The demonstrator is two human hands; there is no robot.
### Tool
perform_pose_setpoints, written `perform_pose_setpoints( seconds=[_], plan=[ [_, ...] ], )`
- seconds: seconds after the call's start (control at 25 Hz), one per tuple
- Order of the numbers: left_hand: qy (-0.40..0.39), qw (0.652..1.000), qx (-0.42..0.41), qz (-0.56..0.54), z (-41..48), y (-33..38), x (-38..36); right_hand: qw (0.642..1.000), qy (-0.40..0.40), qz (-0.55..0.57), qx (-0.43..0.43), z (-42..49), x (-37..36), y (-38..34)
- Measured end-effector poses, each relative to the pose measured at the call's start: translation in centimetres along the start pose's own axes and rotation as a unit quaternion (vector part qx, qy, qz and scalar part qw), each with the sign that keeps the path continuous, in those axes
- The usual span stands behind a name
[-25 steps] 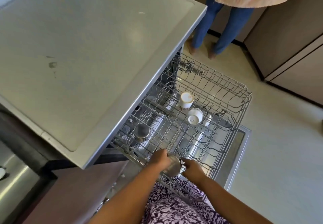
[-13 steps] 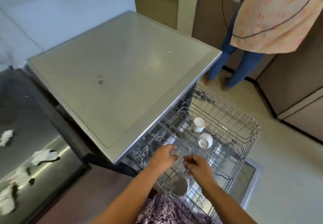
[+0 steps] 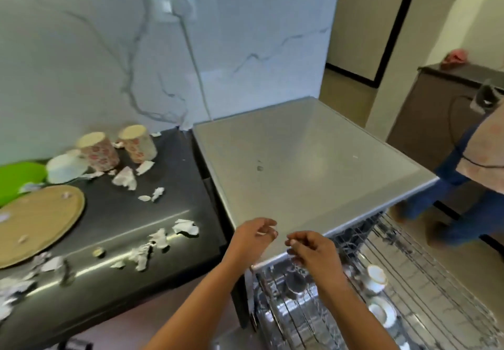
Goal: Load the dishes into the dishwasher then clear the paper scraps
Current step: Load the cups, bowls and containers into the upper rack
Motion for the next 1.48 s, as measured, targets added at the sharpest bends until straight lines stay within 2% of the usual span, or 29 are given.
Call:
perform_pose_setpoints(
  seconds=[0.32, 0.56, 0.84, 1.12, 1.28, 1.48],
  plan=[
    [0.194, 0.976, 0.074, -0.066, 0.2, -6.1, 16.8, 0.995, -0.098, 0.025, 0.005, 2.4, -13.1, -4.2],
    [0.286, 0.946, 0.094, -0.117, 1.3, -10.2, 28.0, 0.988, -0.152, 0.005, 0.016, 3.4, -24.4, -6.8],
    [0.321, 0.926, 0.099, -0.171, 4.1, -15.2, 36.5, 0.977, -0.199, -0.066, 0.038, 4.8, -34.4, -9.3],
    [0.382, 0.898, 0.098, -0.195, 7.4, -18.0, 43.2, 0.974, -0.188, -0.108, 0.067, 8.1, -43.8, -12.2],
    [0.38, 0.9, 0.093, -0.193, 10.3, -18.4, 45.6, 0.966, -0.189, -0.149, 0.088, 10.5, -47.8, -13.3],
    [0.356, 0.91, 0.084, -0.192, 13.4, -19.2, 46.7, 0.953, -0.227, -0.175, 0.098, 12.2, -51.7, -15.2]
  ],
)
Point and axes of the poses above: each hand's wrist, its own z-axis towards the middle knuckle, its own x-axis out of the back of the hand, y = z × x, the point moved 7 cm from there along z, towards the middle knuckle, and after that the axes turned 4 degrees about y, right-handed, at the moved point
